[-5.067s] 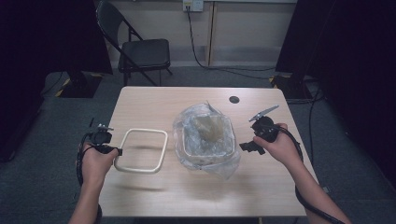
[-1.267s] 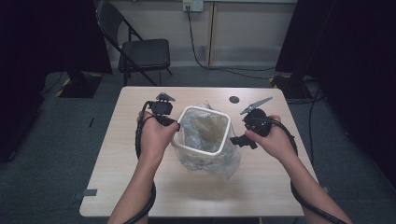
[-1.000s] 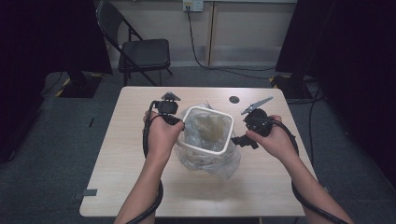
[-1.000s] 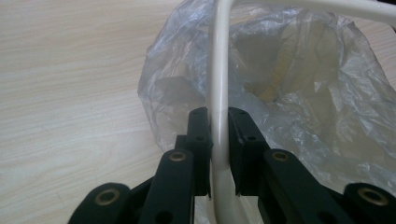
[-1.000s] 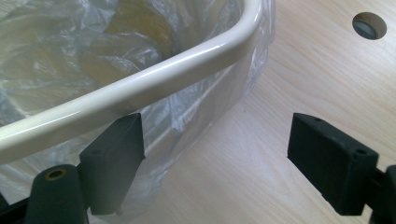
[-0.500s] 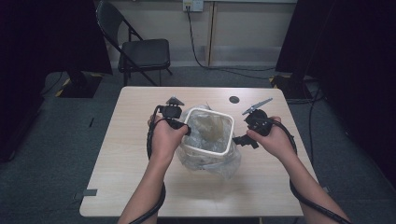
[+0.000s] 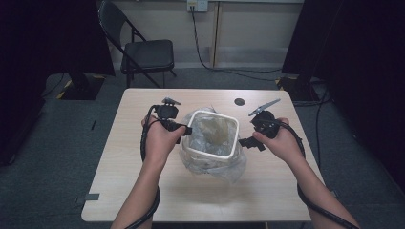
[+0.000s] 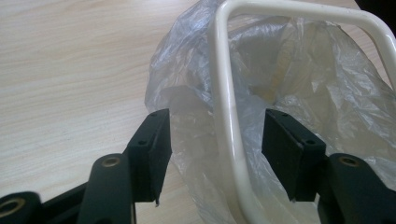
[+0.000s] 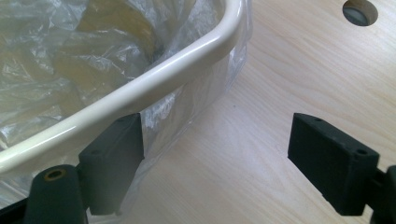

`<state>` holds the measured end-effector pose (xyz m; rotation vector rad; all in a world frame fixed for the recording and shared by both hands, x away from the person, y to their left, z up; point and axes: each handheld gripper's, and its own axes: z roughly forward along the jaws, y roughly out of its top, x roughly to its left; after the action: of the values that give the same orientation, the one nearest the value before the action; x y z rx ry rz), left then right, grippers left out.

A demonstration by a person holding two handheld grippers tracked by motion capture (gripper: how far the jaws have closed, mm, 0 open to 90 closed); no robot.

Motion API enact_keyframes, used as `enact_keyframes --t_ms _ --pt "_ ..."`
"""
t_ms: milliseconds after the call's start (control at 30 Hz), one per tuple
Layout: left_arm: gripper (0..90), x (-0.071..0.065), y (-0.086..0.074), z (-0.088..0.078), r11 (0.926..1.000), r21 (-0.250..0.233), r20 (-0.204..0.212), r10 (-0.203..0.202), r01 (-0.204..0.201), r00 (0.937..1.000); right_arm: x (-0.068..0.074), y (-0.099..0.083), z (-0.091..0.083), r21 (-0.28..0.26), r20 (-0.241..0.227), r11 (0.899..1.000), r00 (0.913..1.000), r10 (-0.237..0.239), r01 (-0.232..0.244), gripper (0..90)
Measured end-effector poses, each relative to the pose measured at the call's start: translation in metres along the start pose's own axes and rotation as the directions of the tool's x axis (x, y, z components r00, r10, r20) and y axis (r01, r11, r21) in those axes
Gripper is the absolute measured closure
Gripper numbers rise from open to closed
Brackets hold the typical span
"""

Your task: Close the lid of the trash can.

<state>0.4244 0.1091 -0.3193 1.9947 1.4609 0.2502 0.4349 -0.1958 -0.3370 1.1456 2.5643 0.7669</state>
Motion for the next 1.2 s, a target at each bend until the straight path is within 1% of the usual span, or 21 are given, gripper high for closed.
enact_keyframes --t_ms 67,133,167,200,233,267,300,333,367,400,433,467,500,600,733,833,900,967,1000,1100,1200 --pt "46.9 0.002 0.001 0.002 0.9999 0.002 0.025 -0.012 0.012 0.9996 0.001 -0.001 0.002 0.004 -0.001 1.000 1.0000 0.000 0.000 17.2" --pt "46.6 0.003 0.002 0.005 0.9999 -0.008 0.028 -0.007 0.007 0.9996 0.002 -0.001 0.003 0.006 -0.005 1.000 1.0000 -0.005 0.005 17.2" --pt "48.3 0.004 0.003 0.007 1.0000 -0.002 0.038 -0.009 0.009 0.9992 0.002 -0.001 0.004 0.006 -0.005 1.000 1.0000 -0.004 0.004 17.3" --pt "52.6 0.003 0.004 0.008 0.9998 -0.001 0.049 -0.021 0.021 0.9986 0.002 -0.001 0.005 0.009 -0.005 1.000 1.0000 -0.005 0.005 17.3" --pt "52.7 0.004 0.005 0.010 0.9998 -0.004 0.061 -0.018 0.019 0.9980 0.002 -0.001 0.005 0.011 -0.006 1.000 1.0000 -0.007 0.007 17.0" --pt "55.0 0.004 0.006 0.011 0.9999 -0.006 0.051 -0.015 0.016 0.9986 0.001 -0.001 0.006 0.011 -0.006 1.000 1.0000 -0.005 0.005 16.8" --pt "60.9 0.003 0.007 0.012 0.9999 0.006 0.041 -0.013 0.013 0.9991 0.000 -0.001 0.006 0.011 -0.008 1.000 1.0000 0.000 0.000 16.5" --pt "60.9 0.003 0.008 0.013 1.0000 -0.001 0.040 -0.005 0.005 0.9992 0.000 -0.001 0.006 0.011 -0.008 1.000 1.0000 0.000 0.000 16.5" --pt "70.8 0.003 0.008 0.014 0.9999 0.003 0.050 -0.014 0.014 0.9986 -0.001 -0.001 0.007 0.012 -0.007 1.000 1.0000 0.000 0.000 16.8" --pt "70.8 0.002 0.009 0.015 0.9996 0.020 0.049 -0.019 0.018 0.9986 -0.001 -0.001 0.007 0.012 -0.007 1.000 1.0000 0.000 0.000 16.8" --pt "70.4 0.002 0.009 0.017 0.9997 0.021 0.047 -0.010 0.009 0.9989 -0.001 -0.001 0.007 0.015 -0.007 1.000 1.0000 -0.001 0.001 16.8" --pt "74.5 0.002 0.009 0.017 0.9994 0.027 0.052 -0.025 0.023 0.9983 -0.002 -0.001 0.007 0.015 -0.008 1.000 1.0000 -0.001 0.001 16.8" --pt "78.4 0.002 0.009 0.017 0.9990 0.041 0.048 -0.021 0.019 0.9986 -0.002 -0.001 0.007 0.014 -0.007 1.000 1.0000 -0.001 0.001 16.7" --pt "78.9 0.000 0.010 0.015 0.9980 0.056 0.031 -0.030 0.029 0.9991 -0.001 0.000 0.007 0.016 -0.007 1.000 1.0000 -0.001 0.002 16.7" --pt "79.0 -0.005 0.011 0.008 0.9964 0.058 0.002 -0.062 0.062 0.9981 -0.001 0.004 0.007 0.014 -0.001 1.000 1.0000 -0.007 0.007 16.7" --pt "79.3 -0.008 0.012 0.003 0.9956 0.061 -0.019 -0.069 0.070 0.9974 0.000 0.007 0.006 0.009 0.000 1.000 1.0000 -0.009 0.009 17.3" --pt "79.4 -0.008 0.012 -0.001 0.9932 0.070 -0.027 -0.091 0.093 0.9955 0.002 0.008 0.005 0.006 0.001 1.000 0.9999 -0.016 0.016 17.3" --pt "79.4 -0.009 0.012 -0.004 0.9923 0.064 -0.028 -0.105 0.106 0.9941 0.003 0.009 0.002 -0.005 -0.002 1.000 0.9998 -0.020 0.020 17.2" --pt "79.3 -0.010 0.012 -0.006 0.9923 0.064 -0.030 -0.104 0.105 0.9942 0.003 0.009 0.000 -0.009 -0.002 1.000 0.9998 -0.019 0.019 17.2" --pt "79.0 -0.015 0.011 -0.010 0.9891 0.054 -0.034 -0.135 0.137 0.9902 0.002 0.009 -0.008 -0.025 0.005 1.000 0.9999 -0.015 0.015 17.2" --pt "79.0 -0.017 0.007 -0.007 0.9884 0.069 -0.043 -0.132 0.135 0.9903 0.001 0.008 -0.014 -0.040 0.007 0.999 1.0000 0.004 -0.004 17.2"
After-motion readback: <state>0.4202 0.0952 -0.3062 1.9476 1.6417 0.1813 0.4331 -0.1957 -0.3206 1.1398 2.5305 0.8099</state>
